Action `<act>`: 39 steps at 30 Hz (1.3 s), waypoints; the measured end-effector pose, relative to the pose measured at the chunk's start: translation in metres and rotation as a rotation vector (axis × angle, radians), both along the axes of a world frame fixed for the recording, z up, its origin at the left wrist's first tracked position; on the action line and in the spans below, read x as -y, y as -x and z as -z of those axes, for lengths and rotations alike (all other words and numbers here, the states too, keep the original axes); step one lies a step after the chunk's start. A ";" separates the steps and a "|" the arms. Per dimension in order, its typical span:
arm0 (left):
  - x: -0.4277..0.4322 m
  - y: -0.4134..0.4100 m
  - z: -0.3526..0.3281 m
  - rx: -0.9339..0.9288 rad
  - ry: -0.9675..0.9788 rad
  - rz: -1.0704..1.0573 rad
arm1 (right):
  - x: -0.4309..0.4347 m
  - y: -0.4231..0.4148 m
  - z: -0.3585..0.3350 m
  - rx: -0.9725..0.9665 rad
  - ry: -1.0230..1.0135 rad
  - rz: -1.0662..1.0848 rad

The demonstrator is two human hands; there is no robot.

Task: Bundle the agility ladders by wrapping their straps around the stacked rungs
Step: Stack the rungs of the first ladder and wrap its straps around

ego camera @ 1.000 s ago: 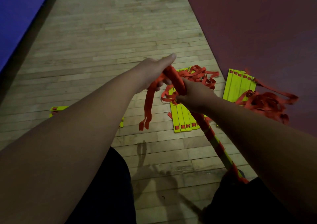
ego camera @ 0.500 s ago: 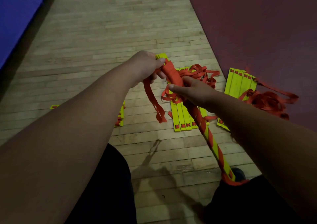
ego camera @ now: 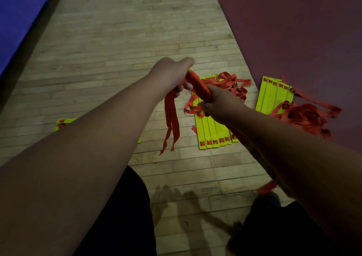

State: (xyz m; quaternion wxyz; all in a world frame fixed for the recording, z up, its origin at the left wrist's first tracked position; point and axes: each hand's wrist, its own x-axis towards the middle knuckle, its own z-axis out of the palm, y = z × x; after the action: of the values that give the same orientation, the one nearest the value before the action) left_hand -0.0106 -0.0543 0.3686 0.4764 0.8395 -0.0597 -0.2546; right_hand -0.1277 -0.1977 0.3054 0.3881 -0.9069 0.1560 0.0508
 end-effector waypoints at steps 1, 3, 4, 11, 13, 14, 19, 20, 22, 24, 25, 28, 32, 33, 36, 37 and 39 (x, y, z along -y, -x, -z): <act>-0.001 -0.001 0.002 0.021 -0.017 0.001 | -0.001 -0.001 0.000 -0.015 0.030 -0.036; -0.003 -0.004 0.007 0.045 -0.035 -0.011 | -0.003 0.000 -0.001 -0.044 0.043 -0.097; -0.003 -0.005 0.008 0.043 -0.030 -0.021 | -0.004 0.000 -0.001 -0.053 0.030 -0.110; -0.008 -0.012 0.008 0.043 0.064 -0.039 | -0.003 -0.005 0.000 -0.047 -0.087 0.030; -0.011 -0.011 0.007 0.047 0.073 -0.040 | -0.001 -0.005 -0.002 -0.007 -0.051 0.020; -0.012 -0.011 0.007 0.054 0.070 -0.038 | 0.001 -0.004 -0.003 0.019 -0.042 0.014; -0.007 -0.003 0.005 0.060 0.017 0.034 | 0.004 0.002 0.000 0.055 0.090 -0.030; -0.005 -0.001 0.004 0.056 -0.007 0.056 | 0.003 0.002 0.002 0.041 0.115 -0.039; -0.001 0.004 0.003 0.086 -0.069 0.096 | -0.001 0.003 0.004 0.024 0.168 -0.055; 0.000 0.007 0.006 0.146 -0.128 0.115 | -0.004 0.003 0.005 0.032 0.248 -0.075; 0.000 0.006 0.008 0.161 -0.135 0.107 | -0.004 0.002 0.006 0.032 0.279 -0.085; 0.002 0.001 0.007 0.145 -0.088 0.065 | -0.001 0.000 0.005 -0.016 0.162 -0.068; -0.003 -0.013 0.007 0.137 0.033 -0.039 | 0.001 -0.003 -0.004 -0.157 -0.376 0.062; -0.006 -0.017 0.008 0.136 0.059 -0.071 | 0.000 -0.003 -0.008 -0.182 -0.518 0.086; -0.014 -0.025 0.011 0.150 0.129 -0.131 | 0.001 0.000 -0.014 -0.234 -0.714 0.065; -0.015 -0.028 0.013 0.159 0.140 -0.143 | 0.002 0.002 -0.015 -0.261 -0.738 0.026; -0.016 -0.029 0.014 0.172 0.139 -0.158 | 0.003 0.004 -0.018 -0.297 -0.763 -0.058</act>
State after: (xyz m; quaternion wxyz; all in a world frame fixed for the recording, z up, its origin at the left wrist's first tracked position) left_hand 0.0180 -0.0386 0.3546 0.5453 0.8251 -0.0514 -0.1385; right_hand -0.1318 -0.2011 0.3233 0.6683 -0.6847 0.1547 0.2462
